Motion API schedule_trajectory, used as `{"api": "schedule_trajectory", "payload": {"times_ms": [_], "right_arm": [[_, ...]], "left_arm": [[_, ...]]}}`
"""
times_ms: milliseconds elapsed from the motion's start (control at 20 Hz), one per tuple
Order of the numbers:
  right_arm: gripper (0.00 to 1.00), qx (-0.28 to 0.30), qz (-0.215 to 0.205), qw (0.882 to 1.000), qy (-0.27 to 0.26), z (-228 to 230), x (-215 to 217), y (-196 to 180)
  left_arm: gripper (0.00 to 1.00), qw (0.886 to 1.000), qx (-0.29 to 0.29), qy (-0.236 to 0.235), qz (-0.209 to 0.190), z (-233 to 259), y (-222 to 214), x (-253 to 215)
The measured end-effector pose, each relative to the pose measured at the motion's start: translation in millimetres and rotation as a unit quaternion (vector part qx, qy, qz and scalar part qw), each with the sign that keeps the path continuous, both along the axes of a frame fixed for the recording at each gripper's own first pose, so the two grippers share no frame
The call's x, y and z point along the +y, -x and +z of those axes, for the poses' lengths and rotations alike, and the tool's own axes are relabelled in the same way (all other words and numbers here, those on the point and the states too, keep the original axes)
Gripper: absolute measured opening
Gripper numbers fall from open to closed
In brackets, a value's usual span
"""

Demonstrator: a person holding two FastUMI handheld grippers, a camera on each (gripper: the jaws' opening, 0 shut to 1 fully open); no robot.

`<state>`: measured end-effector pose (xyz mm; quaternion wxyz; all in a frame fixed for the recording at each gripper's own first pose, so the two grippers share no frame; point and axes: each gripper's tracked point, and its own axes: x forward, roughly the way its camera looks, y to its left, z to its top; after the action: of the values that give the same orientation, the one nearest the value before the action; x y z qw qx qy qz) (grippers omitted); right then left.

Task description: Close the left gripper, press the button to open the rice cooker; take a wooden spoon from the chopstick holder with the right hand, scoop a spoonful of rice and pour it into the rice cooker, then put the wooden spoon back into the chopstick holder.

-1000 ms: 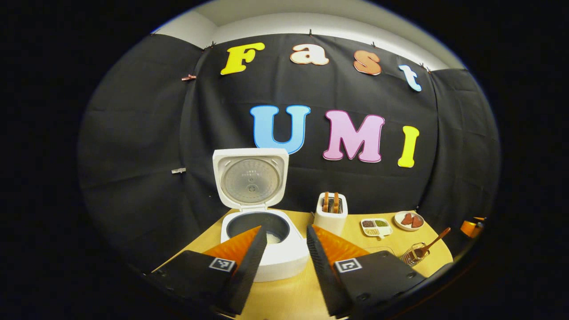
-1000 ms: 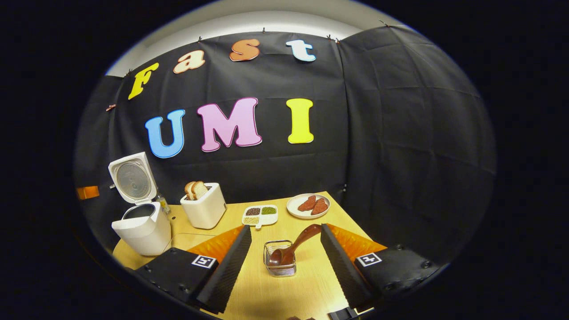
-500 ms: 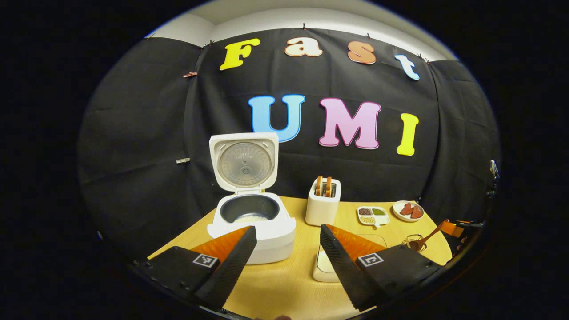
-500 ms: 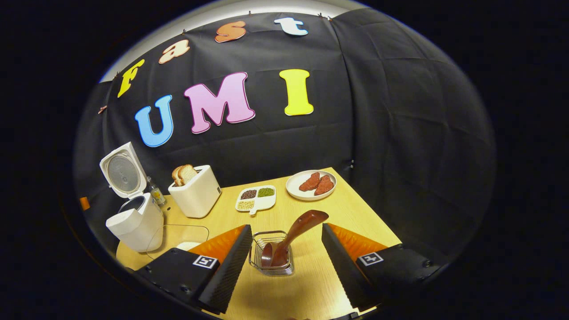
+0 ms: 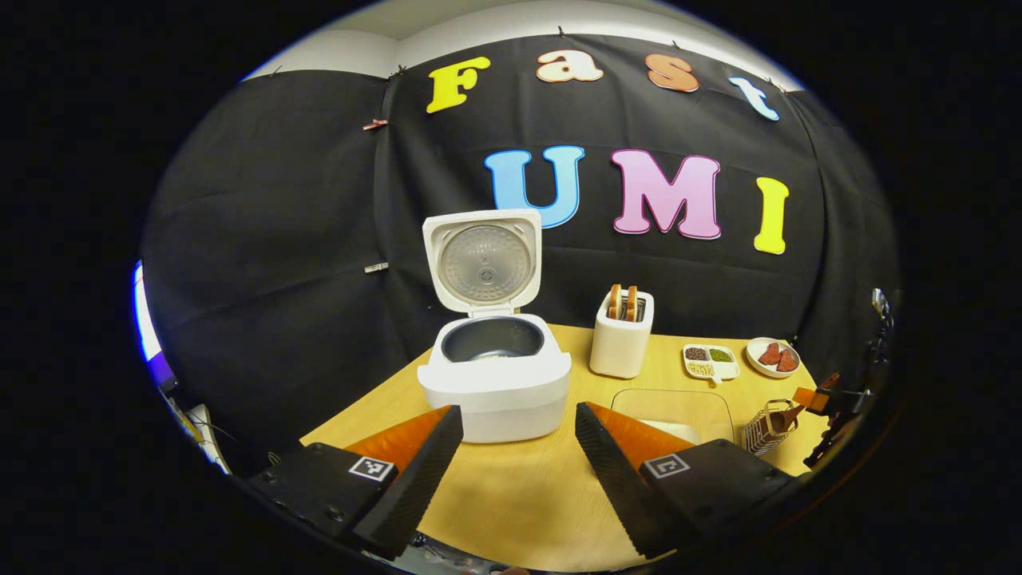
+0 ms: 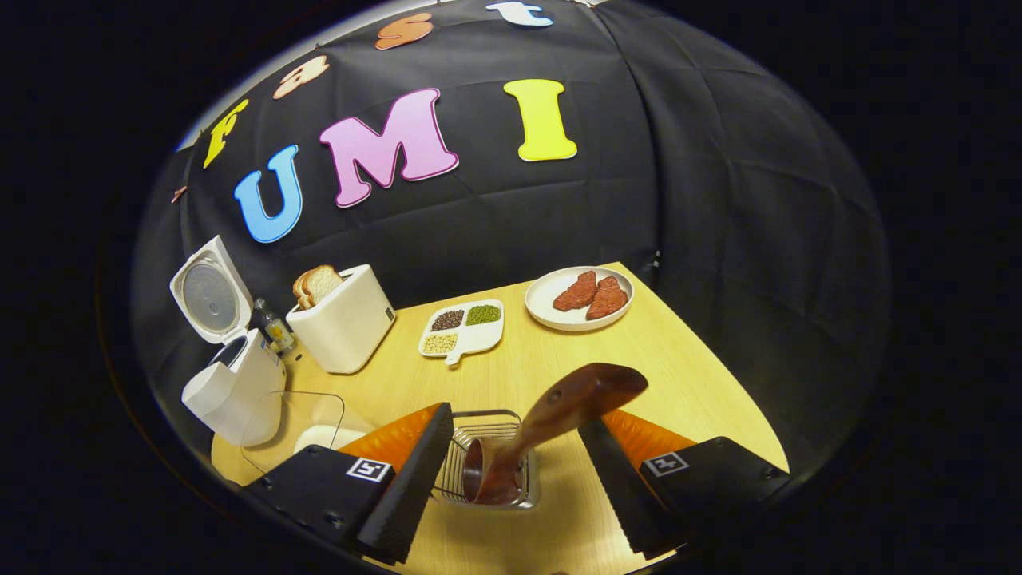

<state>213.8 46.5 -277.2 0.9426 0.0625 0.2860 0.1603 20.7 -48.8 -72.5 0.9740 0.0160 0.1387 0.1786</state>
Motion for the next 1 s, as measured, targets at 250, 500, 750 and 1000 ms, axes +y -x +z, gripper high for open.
{"api": "schedule_trajectory", "payload": {"times_ms": [250,500,750,1000], "right_arm": [[0.58,0.015,-0.034,0.999,-0.026,-4,3,-20],[0.24,0.06,-0.057,0.996,-0.034,-5,10,-14],[0.18,0.034,-0.09,0.995,-0.036,31,8,-12],[0.18,-0.015,-0.083,0.996,-0.026,93,18,-10]], "left_arm": [[0.98,1.0,0.012,0.0,0.009,-17,9,-2],[0.98,0.999,0.012,0.035,-0.007,-25,8,-7],[0.98,0.998,0.001,0.049,-0.039,-23,-2,-2],[0.98,0.995,-0.024,0.043,-0.085,-15,-4,6]]}}
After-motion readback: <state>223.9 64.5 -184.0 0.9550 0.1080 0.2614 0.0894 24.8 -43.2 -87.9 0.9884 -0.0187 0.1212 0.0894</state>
